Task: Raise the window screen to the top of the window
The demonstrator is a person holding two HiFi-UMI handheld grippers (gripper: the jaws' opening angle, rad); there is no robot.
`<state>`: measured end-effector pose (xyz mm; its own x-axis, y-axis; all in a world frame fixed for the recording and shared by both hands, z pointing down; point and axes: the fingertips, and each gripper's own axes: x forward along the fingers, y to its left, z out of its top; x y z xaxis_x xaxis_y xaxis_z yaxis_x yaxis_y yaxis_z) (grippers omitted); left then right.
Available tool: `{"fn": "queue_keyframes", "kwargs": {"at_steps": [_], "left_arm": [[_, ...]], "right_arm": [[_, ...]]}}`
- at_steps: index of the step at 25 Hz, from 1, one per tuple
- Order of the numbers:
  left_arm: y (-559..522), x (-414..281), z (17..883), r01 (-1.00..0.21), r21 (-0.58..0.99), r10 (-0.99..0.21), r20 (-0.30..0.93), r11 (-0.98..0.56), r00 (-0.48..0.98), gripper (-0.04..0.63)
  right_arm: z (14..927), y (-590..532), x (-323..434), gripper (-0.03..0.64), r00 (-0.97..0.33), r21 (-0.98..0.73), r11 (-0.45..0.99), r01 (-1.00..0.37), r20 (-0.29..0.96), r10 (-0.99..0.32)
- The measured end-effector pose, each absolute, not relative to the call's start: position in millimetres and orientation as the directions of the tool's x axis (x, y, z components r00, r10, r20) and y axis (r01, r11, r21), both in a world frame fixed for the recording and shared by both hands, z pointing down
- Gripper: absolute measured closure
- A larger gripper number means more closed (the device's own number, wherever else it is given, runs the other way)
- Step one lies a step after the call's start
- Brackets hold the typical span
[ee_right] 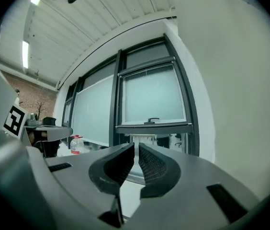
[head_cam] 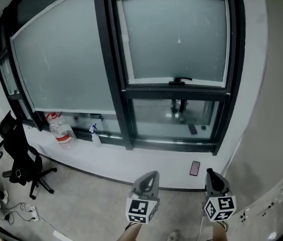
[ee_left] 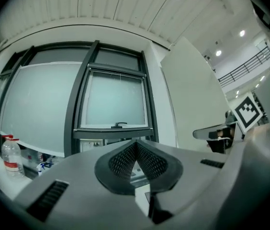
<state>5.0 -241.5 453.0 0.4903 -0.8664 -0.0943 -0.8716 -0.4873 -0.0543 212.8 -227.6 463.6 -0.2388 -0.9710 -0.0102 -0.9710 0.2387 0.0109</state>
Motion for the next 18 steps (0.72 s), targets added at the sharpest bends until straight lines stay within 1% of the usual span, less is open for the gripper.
{"fn": "queue_keyframes", "kwargs": {"at_steps": [4,6,8,12,18], "left_arm": [[-172,-40,463,-0.872,-0.029,-0.868,-0.08,-0.489,0.489,0.592],[-140,-55,464,-0.866,-0.036,-0.863,-0.078,-0.498,0.5,0.592],[-107,-63,469,-0.857,-0.039,-0.855,-0.06,-0.513,0.515,0.592],[-46,-80,482,-0.853,-0.023,-0.853,-0.029,-0.521,0.522,0.592],[14,-96,471,-0.863,0.008,-0.862,-0.056,-0.505,0.504,0.592]], "right_arm": [[461,-165,157,0.582,-0.264,-0.02,0.264,-0.964,-0.028,-0.964],[455,-131,133,0.583,-0.277,-0.008,0.278,-0.96,-0.052,-0.959],[452,-97,115,0.583,-0.281,-0.001,0.282,-0.959,-0.064,-0.957],[452,-30,83,0.583,-0.3,-0.05,0.304,-0.951,-0.074,-0.951],[448,31,47,0.581,-0.361,-0.035,0.363,-0.931,-0.056,-0.931]]}}
